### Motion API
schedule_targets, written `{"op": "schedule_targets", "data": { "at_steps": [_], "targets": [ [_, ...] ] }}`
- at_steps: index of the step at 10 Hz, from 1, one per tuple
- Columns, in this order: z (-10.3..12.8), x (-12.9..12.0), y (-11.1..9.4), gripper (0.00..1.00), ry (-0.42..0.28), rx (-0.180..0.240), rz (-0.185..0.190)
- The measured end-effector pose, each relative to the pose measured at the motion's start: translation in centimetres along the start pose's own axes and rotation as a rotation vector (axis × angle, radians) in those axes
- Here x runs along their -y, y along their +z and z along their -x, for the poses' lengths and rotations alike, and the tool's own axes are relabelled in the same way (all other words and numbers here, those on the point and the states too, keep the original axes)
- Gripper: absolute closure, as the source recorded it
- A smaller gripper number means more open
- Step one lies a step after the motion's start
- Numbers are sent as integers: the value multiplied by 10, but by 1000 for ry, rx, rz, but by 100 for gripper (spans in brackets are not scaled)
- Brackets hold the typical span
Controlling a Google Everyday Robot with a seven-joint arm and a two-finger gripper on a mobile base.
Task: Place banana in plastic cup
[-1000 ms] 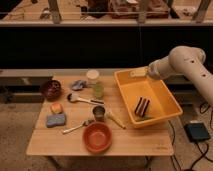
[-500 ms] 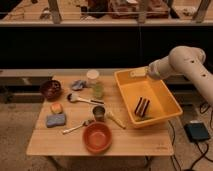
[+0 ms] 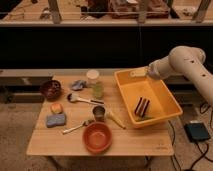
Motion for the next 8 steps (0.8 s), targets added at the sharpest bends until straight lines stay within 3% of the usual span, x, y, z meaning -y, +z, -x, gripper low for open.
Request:
{"op": "schedule_targets", "data": {
  "at_steps": [3, 5, 8],
  "targets": [
    [1, 11, -4, 20, -44, 26, -33],
    [19, 48, 5, 20, -141, 106, -67],
    [62, 103, 29, 20, -272, 206, -60]
  ]
}}
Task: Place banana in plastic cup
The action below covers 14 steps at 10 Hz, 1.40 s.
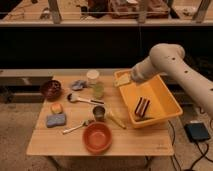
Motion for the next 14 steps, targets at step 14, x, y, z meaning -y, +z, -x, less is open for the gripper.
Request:
{"op": "schedule_targets", "data": {
  "at_steps": [14],
  "targets": [
    [60, 6, 69, 51, -48, 86, 58]
  ]
}}
